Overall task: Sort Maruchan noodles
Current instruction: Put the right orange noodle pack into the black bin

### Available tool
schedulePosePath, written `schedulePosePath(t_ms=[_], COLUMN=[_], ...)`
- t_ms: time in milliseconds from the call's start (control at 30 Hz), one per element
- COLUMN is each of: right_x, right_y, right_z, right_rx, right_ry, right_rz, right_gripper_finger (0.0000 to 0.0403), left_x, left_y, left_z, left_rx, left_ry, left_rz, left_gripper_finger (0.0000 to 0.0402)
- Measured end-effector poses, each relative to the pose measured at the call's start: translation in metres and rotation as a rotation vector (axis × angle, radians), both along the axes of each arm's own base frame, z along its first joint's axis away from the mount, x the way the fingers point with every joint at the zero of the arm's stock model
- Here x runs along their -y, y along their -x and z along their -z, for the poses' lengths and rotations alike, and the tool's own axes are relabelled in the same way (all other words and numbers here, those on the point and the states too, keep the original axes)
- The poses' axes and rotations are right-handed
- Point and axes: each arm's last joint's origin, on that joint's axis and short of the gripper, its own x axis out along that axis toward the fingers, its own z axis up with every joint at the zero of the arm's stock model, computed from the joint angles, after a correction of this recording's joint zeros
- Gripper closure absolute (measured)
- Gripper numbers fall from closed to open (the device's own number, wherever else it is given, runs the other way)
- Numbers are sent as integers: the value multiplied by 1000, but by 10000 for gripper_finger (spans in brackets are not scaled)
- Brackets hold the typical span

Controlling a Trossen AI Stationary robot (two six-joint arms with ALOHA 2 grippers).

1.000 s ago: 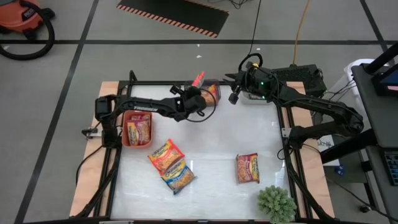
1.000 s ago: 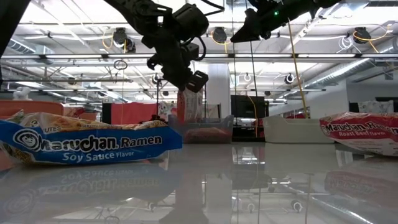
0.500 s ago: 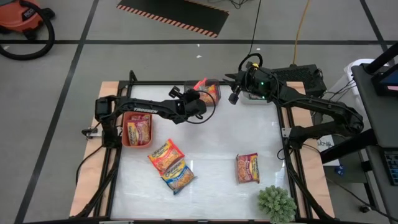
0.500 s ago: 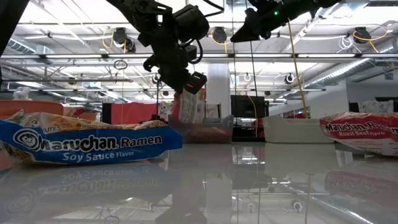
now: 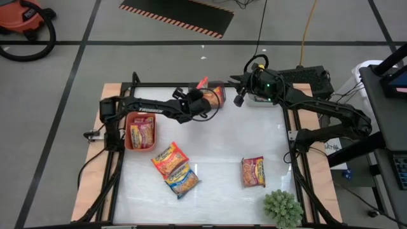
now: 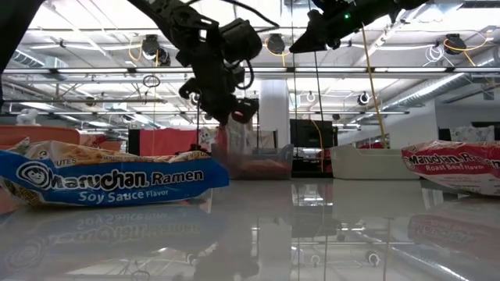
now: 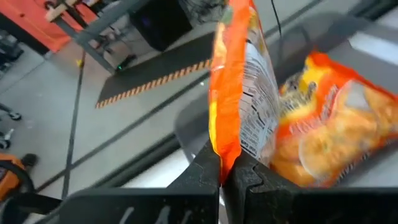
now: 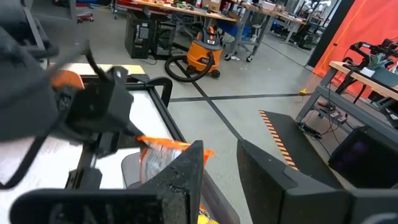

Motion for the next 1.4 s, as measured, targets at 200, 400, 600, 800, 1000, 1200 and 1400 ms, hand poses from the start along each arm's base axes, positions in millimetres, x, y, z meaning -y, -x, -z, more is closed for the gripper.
schedulePosePath(t_ms=[200,400,600,800,1000,1200,1400], right_x=[0,0,0,0,0,-2,-2], right_y=[0,0,0,0,0,-1,-1], right_z=[0,0,0,0,0,1,1], right_rx=[0,0,0,8,14,7,7], right_ry=[0,-1,-1,-14,-24,-27,-26], right_rz=[0,0,0,1,2,-5,-6], right_gripper_finger=[312,312,312,312,312,312,312], left_x=[-6,-2,-5,-27,-43,-46,-46], left_y=[-5,-17,-30,-31,-33,-33,-34], left_z=[13,9,-2,-10,-6,3,1], left_rx=[26,115,285,415,523,515,528], left_ry=[59,94,132,174,309,374,366], left_rz=[23,140,284,372,556,577,584], left_gripper_finger=[400,379,366,365,364,342,251])
